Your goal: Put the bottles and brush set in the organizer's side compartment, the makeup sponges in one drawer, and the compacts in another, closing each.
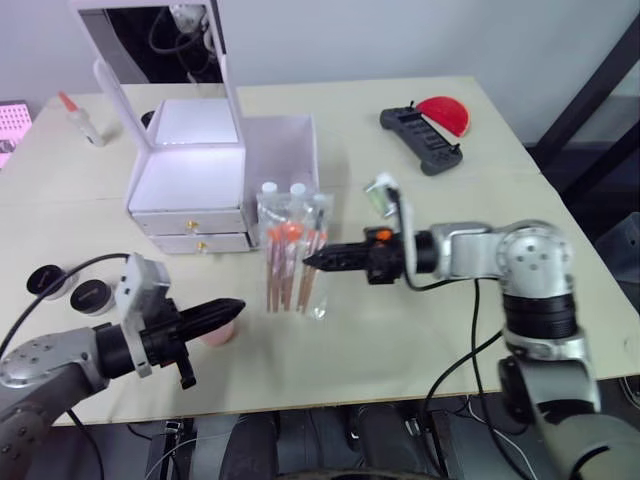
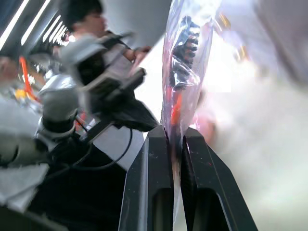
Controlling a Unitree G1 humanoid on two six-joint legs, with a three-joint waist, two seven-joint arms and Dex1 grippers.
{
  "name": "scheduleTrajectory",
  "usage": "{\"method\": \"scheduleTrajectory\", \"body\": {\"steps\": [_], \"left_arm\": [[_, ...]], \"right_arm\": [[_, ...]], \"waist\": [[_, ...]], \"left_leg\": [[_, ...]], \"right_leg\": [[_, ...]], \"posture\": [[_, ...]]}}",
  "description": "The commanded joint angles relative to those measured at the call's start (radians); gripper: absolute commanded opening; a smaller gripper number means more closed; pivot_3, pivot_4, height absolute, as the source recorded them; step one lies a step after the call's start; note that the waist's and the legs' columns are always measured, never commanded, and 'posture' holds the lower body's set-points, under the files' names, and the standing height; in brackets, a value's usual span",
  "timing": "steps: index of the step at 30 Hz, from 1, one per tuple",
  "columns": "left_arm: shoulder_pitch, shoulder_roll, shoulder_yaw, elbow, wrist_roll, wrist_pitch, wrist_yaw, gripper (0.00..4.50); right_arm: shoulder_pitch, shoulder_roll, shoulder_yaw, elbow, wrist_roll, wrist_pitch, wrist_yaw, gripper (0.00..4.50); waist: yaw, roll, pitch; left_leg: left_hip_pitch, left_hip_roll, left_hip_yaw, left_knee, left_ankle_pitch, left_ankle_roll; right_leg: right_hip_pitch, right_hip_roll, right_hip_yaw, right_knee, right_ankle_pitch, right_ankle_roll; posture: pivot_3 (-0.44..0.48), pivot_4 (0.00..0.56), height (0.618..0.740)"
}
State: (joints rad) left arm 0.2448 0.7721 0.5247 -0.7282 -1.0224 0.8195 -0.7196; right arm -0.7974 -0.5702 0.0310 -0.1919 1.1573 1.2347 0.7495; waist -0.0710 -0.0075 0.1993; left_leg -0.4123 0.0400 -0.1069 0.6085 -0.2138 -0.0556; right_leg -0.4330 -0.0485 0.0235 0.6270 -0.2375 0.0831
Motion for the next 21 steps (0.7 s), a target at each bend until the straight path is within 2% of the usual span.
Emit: {"method": "scheduleTrajectory", "body": {"steps": [1, 4, 8, 12, 16, 21], "left_arm": [[0.000, -0.022, 0.079, -0.004, -0.013, -0.059, 0.037, 0.00], [0.009, -0.032, 0.084, -0.011, -0.004, -0.081, 0.054, 0.00], [0.024, -0.058, 0.084, -0.030, 0.010, -0.114, 0.091, 0.00], [0.063, -0.088, 0.089, -0.067, 0.008, -0.138, 0.134, 0.00], [0.123, -0.106, 0.105, -0.107, 0.013, -0.156, 0.158, 0.00], [0.188, -0.116, 0.126, -0.133, 0.020, -0.184, 0.172, 0.00]], "right_arm": [[-0.153, -0.017, 0.061, 0.067, -0.202, -0.245, 0.207, 0.05], [-0.272, 0.055, 0.100, 0.287, -0.407, -0.514, 0.262, 0.05], [-0.445, 0.142, 0.168, 0.679, -0.648, -0.870, 0.391, 0.05], [-0.632, 0.273, 0.149, 1.122, -0.793, -1.157, 0.386, 0.05], [-0.702, 0.324, 0.124, 1.341, -0.876, -1.281, 0.393, 0.05], [-0.719, 0.354, 0.104, 1.442, -0.952, -1.326, 0.413, 0.05]], "waist": [[-0.002, 0.000, 0.000], [-0.002, -0.001, 0.000], [0.001, -0.001, 0.001], [0.000, -0.002, 0.002], [0.003, -0.002, 0.002], [0.001, -0.002, 0.002]], "left_leg": [[0.000, 0.000, 0.001, 0.000, 0.000, 0.000], [0.003, 0.001, 0.001, 0.000, 0.000, 0.000], [0.001, 0.000, 0.004, 0.000, 0.000, -0.001], [0.001, 0.001, 0.006, -0.004, 0.000, -0.001], [0.001, 0.001, 0.006, -0.012, 0.002, -0.003], [0.001, 0.001, 0.006, -0.013, 0.002, -0.003]], "right_leg": [[-0.001, 0.000, 0.000, 0.000, 0.000, 0.000], [0.000, 0.000, 0.001, 0.000, 0.001, -0.001], [0.000, -0.001, 0.002, -0.002, 0.002, -0.002], [-0.002, 0.000, 0.004, -0.001, 0.004, -0.005], [-0.005, 0.000, 0.004, 0.001, 0.003, -0.003], [-0.006, 0.000, 0.004, 0.002, 0.002, -0.003]], "posture": [[0.000, 0.150, 0.740], [0.000, 0.150, 0.740], [0.000, 0.150, 0.740], [0.000, 0.150, 0.740], [0.000, 0.150, 0.740], [0.000, 0.150, 0.740]]}}
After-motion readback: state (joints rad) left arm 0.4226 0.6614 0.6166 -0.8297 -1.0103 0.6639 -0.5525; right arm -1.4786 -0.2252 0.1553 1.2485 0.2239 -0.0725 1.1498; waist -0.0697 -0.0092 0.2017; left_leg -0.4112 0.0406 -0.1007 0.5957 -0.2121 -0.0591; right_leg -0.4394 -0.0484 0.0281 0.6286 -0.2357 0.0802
